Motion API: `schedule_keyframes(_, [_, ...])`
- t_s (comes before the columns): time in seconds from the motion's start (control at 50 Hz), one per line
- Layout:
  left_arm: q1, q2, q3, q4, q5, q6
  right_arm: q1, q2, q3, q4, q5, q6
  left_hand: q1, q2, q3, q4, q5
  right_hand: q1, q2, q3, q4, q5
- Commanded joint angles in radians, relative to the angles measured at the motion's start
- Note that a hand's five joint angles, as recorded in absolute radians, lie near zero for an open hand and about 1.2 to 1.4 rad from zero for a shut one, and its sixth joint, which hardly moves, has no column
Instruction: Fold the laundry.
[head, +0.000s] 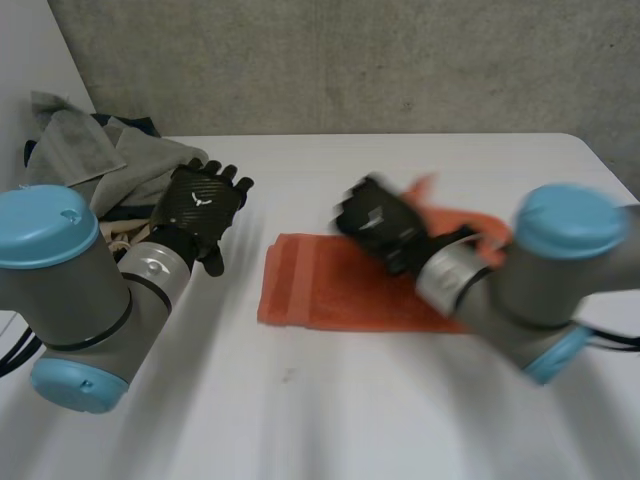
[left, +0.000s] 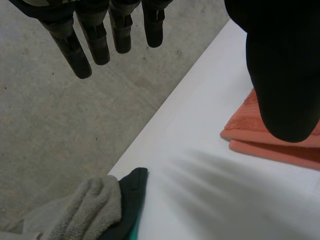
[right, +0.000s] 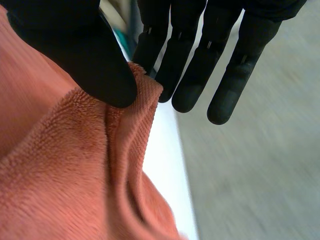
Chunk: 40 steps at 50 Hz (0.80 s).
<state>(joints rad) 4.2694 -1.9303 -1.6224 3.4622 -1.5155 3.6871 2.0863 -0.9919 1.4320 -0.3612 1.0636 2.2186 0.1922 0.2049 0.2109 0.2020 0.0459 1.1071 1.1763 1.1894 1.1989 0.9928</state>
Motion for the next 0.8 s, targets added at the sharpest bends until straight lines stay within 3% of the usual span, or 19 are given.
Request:
schedule_keyframes(0.02, [-0.010, -0.006, 0.007, 0.002, 0.001, -0.068, 0.158, 0.160, -0.091, 0.022, 0.041, 0.001, -0.018, -0.030, -0.036, -0.027, -0.046, 0.289, 0.220, 0.207, 0.197, 0.229])
schedule_keyframes(0.04, [-0.011, -0.007, 0.009, 0.002, 0.001, -0.070, 0.158, 0.161, -0.096, 0.027, 0.061, 0.007, -0.018, -0.030, -0.036, -0.027, -0.046, 0.289, 0.220, 0.207, 0.197, 0.229])
schedule_keyframes(0.06, [-0.014, -0.007, 0.010, 0.002, 0.001, -0.071, 0.155, 0.154, -0.096, 0.030, 0.111, 0.019, -0.018, -0.030, -0.036, -0.027, -0.046, 0.113, 0.044, 0.031, 0.021, 0.053])
schedule_keyframes(0.1, [-0.026, -0.007, 0.019, 0.006, 0.001, -0.073, 0.153, 0.141, -0.096, 0.033, 0.188, 0.044, -0.018, -0.030, -0.036, -0.027, -0.046, -0.692, -0.761, -0.774, -0.783, -0.752])
schedule_keyframes(0.12, [-0.033, -0.007, 0.024, 0.009, 0.001, -0.073, 0.155, 0.125, -0.085, 0.034, 0.258, 0.082, -0.018, -0.030, -0.036, -0.027, -0.046, -0.933, -1.002, -1.015, -1.024, -0.993])
schedule_keyframes(0.2, [-0.071, -0.018, 0.052, 0.023, 0.001, -0.073, 0.088, 0.028, -0.038, 0.074, 0.351, 0.217, -0.018, -0.030, -0.036, -0.027, -0.046, -0.933, -1.002, -1.015, -1.024, -0.993])
schedule_keyframes(0.34, [-0.135, -0.062, 0.105, 0.029, 0.000, -0.071, -0.135, -0.116, 0.128, 0.235, 0.283, 0.412, -0.018, -0.030, -0.036, -0.027, -0.046, -0.933, -1.002, -1.015, -1.024, -0.993])
schedule_keyframes(0.46, [-0.197, -0.125, 0.150, 0.028, -0.008, -0.070, -0.267, -0.122, 0.229, 0.251, 0.279, 0.383, -0.018, -0.030, -0.036, -0.027, -0.046, -0.933, -1.002, -1.015, -1.024, -0.993])
schedule_keyframes(0.54, [-0.203, -0.130, 0.148, 0.028, -0.011, -0.070, -0.337, -0.106, 0.248, 0.246, 0.294, 0.290, -0.018, -0.030, -0.036, -0.027, -0.046, -0.249, -0.318, -0.331, -0.341, -0.309])
schedule_keyframes(0.56, [-0.203, -0.130, 0.147, 0.028, -0.011, -0.071, -0.354, -0.105, 0.248, 0.239, 0.303, 0.244, -0.018, -0.030, -0.036, -0.027, -0.046, 0.232, 0.163, 0.150, 0.141, 0.172])
schedule_keyframes(0.7, [-0.198, -0.116, 0.136, 0.023, -0.017, -0.071, -0.298, -0.138, 0.228, 0.004, 0.337, 0.185, -0.018, -0.030, -0.036, -0.027, -0.046, 0.289, 0.220, 0.207, 0.197, 0.229])
schedule_keyframes(0.8, [-0.188, -0.075, 0.115, 0.018, -0.019, -0.070, -0.061, -0.165, 0.130, -0.038, 0.274, 0.231, -0.018, -0.030, -0.036, -0.027, -0.046, 0.289, 0.220, 0.207, 0.197, 0.229])
